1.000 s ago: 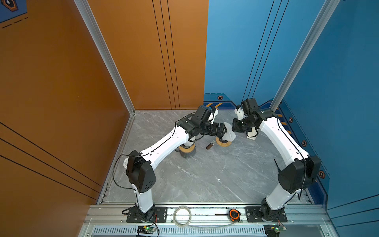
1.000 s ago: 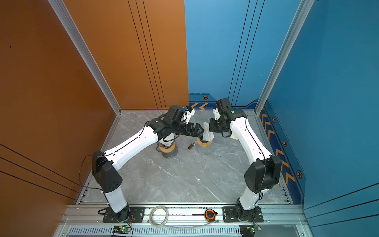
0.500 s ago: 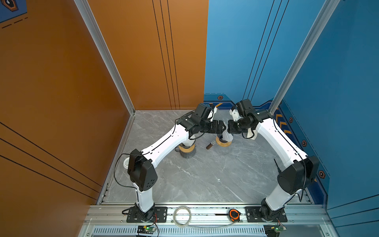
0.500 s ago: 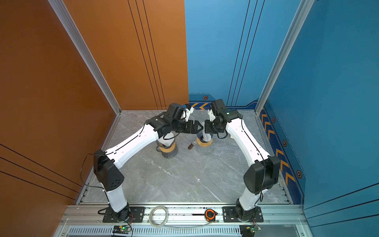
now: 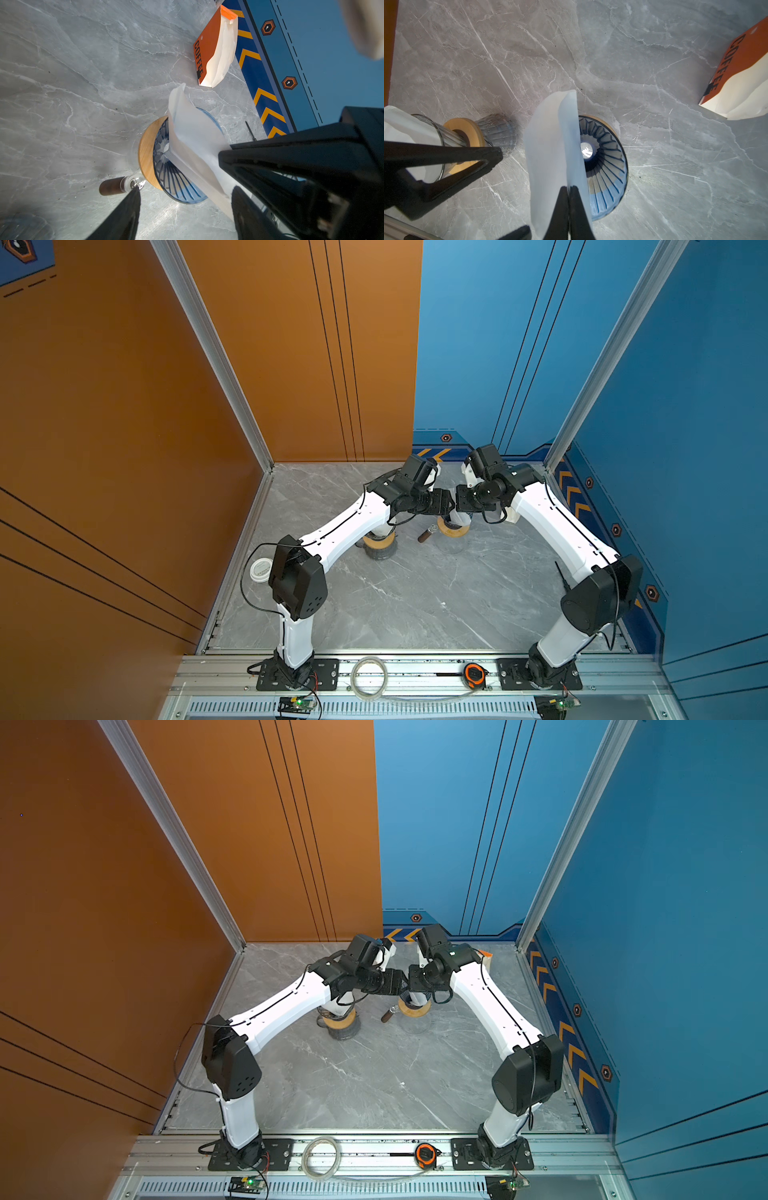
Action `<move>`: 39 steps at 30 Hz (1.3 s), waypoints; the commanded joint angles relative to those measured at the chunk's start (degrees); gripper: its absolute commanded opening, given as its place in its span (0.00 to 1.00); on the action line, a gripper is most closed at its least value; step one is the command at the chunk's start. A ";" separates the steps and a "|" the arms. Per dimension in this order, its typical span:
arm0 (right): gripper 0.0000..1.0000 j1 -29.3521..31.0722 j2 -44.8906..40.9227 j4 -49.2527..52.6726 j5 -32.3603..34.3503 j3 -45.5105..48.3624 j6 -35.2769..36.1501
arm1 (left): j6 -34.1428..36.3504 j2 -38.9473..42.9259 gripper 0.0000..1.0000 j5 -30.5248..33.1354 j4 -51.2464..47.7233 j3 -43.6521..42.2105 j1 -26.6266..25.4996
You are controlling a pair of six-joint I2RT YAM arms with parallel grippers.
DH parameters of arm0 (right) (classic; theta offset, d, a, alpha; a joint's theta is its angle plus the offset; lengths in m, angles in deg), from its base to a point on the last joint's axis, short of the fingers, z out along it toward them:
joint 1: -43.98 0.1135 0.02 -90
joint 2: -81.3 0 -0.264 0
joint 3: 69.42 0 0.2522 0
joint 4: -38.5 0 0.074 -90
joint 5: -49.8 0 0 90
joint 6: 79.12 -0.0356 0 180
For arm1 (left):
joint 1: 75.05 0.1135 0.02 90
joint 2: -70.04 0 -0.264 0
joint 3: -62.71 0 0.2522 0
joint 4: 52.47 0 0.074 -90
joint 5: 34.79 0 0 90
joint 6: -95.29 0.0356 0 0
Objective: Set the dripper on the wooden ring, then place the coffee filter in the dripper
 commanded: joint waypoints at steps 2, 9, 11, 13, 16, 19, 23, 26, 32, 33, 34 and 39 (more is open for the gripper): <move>0.00 0.47 -1.31 -1.66 1.56 0.88 -1.87 | -1.23 -1.67 0.69 -0.61 -0.90 2.60 0.58; 0.00 0.73 -4.09 -5.66 1.83 4.26 -5.91 | -2.22 -2.74 0.74 -0.97 -0.86 5.42 0.58; 0.00 0.73 -5.38 -7.72 1.62 6.10 -7.63 | -2.37 -3.27 0.73 -1.00 -0.90 5.72 0.72; 0.00 0.73 -6.22 -8.79 1.91 7.30 -8.80 | -2.86 -3.79 0.69 -1.10 -0.91 5.68 0.76; 0.00 0.64 -6.99 -9.19 2.25 8.07 -9.46 | -4.31 -4.33 0.61 -0.95 -0.87 5.46 0.79; 0.00 0.64 -7.06 -9.23 1.67 8.41 -9.72 | -4.93 -4.98 0.56 -0.91 -0.90 5.55 0.88; 0.00 0.81 -6.51 -9.32 0.89 8.60 -10.14 | -5.58 -5.89 0.51 -1.72 -0.86 5.70 0.93; 0.00 0.80 -6.42 -9.33 1.28 8.63 -10.32 | -5.62 -6.06 0.47 -1.53 -0.88 5.62 0.88; 0.03 0.21 -6.33 -8.98 2.12 9.37 -10.43 | -3.73 -6.40 0.40 -0.04 -1.51 5.19 0.85; 0.05 0.20 -6.20 -8.77 2.40 9.51 -10.31 | -3.12 -6.44 0.40 0.44 -1.88 5.24 0.81; 0.08 0.15 -6.07 -8.43 2.85 9.54 -10.26 | -2.59 -6.56 0.40 1.04 -2.25 5.33 0.69; 0.17 0.12 -5.81 -7.02 4.83 8.86 -9.49 | -1.10 -7.24 0.39 1.72 -3.59 5.94 0.74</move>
